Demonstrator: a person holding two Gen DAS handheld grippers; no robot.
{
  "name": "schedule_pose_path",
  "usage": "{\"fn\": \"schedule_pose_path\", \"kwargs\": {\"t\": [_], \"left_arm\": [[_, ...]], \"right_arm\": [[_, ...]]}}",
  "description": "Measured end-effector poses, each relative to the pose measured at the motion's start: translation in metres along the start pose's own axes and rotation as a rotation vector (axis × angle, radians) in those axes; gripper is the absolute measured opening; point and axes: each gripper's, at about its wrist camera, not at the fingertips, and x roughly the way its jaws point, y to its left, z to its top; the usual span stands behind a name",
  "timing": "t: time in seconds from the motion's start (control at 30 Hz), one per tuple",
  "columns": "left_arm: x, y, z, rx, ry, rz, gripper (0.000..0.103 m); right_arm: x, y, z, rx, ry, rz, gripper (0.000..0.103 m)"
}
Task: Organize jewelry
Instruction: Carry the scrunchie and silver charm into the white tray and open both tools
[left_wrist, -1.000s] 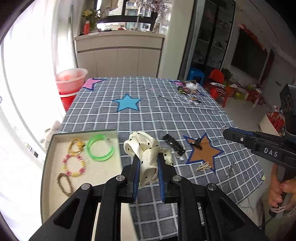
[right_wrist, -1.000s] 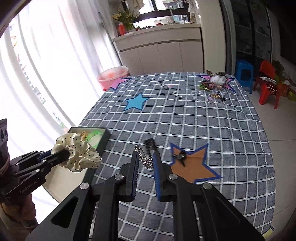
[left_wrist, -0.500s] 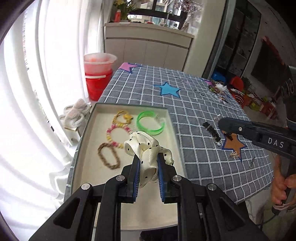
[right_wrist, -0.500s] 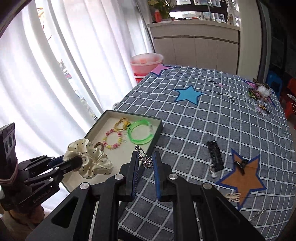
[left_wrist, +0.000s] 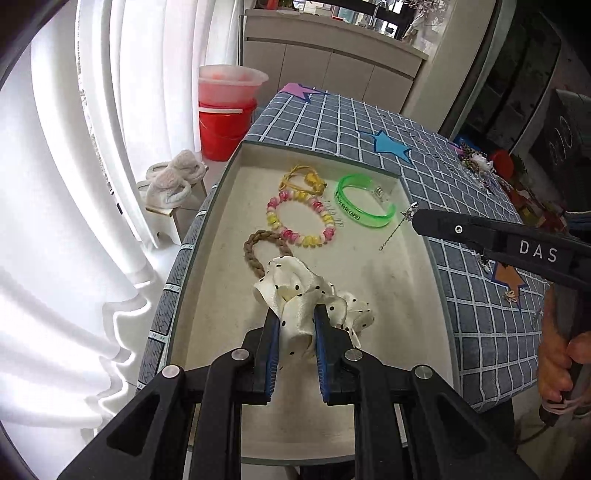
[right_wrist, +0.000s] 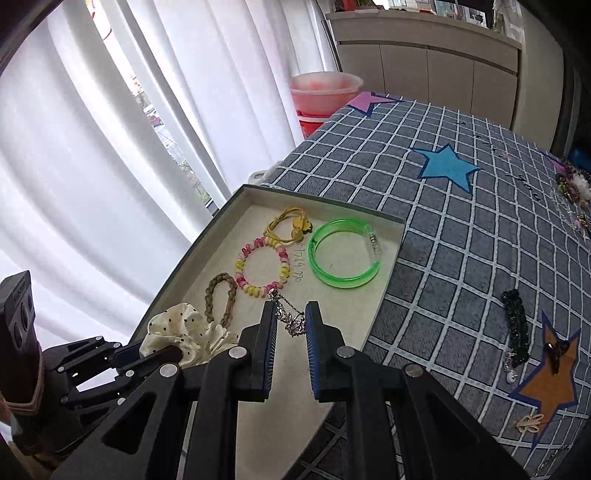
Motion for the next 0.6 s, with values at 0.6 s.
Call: {"fn": "schedule_pose_path", "kwargs": {"t": [0.6], "left_arm": [[0.045,0.001,0.022,-0.020,0.045,0.093,0.044]], "right_arm": [[0.075,-0.026,0.011,0.054,0.107,-0.074,0.017]]}}
